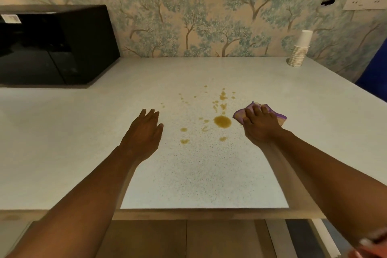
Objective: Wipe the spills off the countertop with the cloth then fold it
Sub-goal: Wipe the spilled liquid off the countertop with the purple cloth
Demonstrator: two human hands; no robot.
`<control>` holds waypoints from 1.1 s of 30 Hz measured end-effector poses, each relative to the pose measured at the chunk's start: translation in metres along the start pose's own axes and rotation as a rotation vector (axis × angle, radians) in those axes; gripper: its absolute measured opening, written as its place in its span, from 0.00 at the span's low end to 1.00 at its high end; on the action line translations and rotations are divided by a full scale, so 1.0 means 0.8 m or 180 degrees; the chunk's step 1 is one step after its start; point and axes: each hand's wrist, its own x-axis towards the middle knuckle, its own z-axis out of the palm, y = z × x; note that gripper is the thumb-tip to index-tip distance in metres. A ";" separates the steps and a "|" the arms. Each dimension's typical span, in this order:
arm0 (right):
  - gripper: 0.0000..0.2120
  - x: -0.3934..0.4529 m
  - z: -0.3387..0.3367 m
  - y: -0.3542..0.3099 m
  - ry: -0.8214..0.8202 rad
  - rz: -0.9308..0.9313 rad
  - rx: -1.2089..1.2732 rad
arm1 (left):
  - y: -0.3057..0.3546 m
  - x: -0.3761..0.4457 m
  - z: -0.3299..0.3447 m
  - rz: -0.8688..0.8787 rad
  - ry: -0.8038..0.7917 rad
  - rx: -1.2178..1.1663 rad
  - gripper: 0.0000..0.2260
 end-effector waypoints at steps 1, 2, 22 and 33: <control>0.24 0.002 -0.002 -0.010 -0.0015 0.0006 0.0006 | -0.005 -0.002 0.000 -0.0026 -0.0056 0.0053 0.26; 0.25 0.002 -0.003 -0.018 -0.0032 0.0023 0.0062 | -0.009 -0.005 0.001 -0.0074 -0.0100 0.0093 0.26; 0.28 0.055 -0.020 -0.049 -0.0469 0.0528 0.0795 | -0.019 -0.005 0.010 -0.0447 -0.0589 0.0368 0.30; 0.28 -0.025 -0.012 -0.132 -0.0267 -0.0349 0.0674 | -0.016 -0.006 0.010 -0.0493 -0.0589 0.0352 0.29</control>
